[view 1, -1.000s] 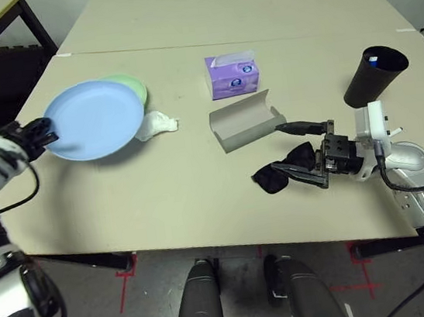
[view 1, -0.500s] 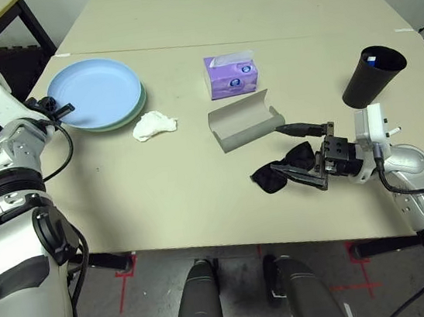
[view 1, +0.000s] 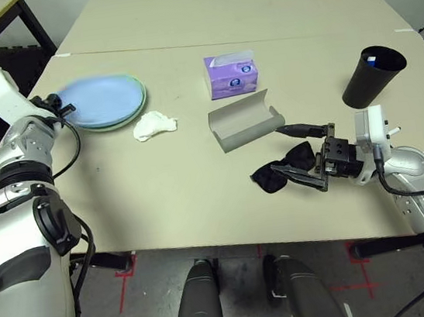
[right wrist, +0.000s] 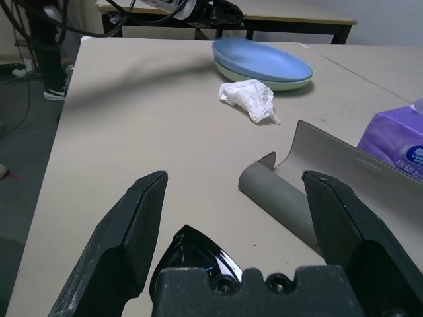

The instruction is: Organize and tidy the items on the table.

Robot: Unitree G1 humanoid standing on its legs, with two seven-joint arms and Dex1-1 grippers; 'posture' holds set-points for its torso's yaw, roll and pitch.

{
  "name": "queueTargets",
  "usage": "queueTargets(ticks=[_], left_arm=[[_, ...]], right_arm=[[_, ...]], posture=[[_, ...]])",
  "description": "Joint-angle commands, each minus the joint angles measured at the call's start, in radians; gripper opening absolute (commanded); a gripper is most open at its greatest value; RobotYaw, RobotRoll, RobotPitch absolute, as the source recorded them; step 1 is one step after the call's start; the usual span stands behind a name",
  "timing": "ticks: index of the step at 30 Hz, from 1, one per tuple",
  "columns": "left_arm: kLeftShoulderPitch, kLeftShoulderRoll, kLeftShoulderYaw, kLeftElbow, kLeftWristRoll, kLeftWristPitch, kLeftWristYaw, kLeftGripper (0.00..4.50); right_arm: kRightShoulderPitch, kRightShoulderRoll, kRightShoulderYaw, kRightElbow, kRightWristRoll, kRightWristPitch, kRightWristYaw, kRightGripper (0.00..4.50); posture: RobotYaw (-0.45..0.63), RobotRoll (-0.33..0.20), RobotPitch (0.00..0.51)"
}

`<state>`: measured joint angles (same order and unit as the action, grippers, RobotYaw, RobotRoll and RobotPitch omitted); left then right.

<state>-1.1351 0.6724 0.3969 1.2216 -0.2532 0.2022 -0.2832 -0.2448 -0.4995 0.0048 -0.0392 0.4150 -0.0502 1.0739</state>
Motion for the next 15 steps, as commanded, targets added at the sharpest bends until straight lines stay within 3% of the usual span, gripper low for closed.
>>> queueTargets(ticks=[1,3,10,15], left_arm=[[0.017,-0.016,-0.041,-0.056,0.005,0.020,-0.139,3.81],[0.042,-0.021,-0.055,-0.103,-0.001,0.033,-0.200,4.49],[0.148,-0.039,-0.079,-0.307,-0.027,0.113,-0.302,4.49],[0.255,-0.022,-0.156,-0.496,-0.027,0.226,-0.437,4.49]], right_arm=[[-0.002,-0.007,-0.032,0.009,-0.001,-0.004,-0.029,4.50],[-0.006,0.000,-0.046,0.010,0.011,0.012,-0.056,4.50],[0.002,0.011,-0.072,0.017,-0.004,0.053,-0.155,4.50],[0.021,-0.032,-0.070,0.001,-0.008,0.175,-0.198,4.50]], posture=[[0.16,0.000,0.166],[0.16,0.000,0.166],[0.17,0.000,0.162],[0.17,0.000,0.161]])
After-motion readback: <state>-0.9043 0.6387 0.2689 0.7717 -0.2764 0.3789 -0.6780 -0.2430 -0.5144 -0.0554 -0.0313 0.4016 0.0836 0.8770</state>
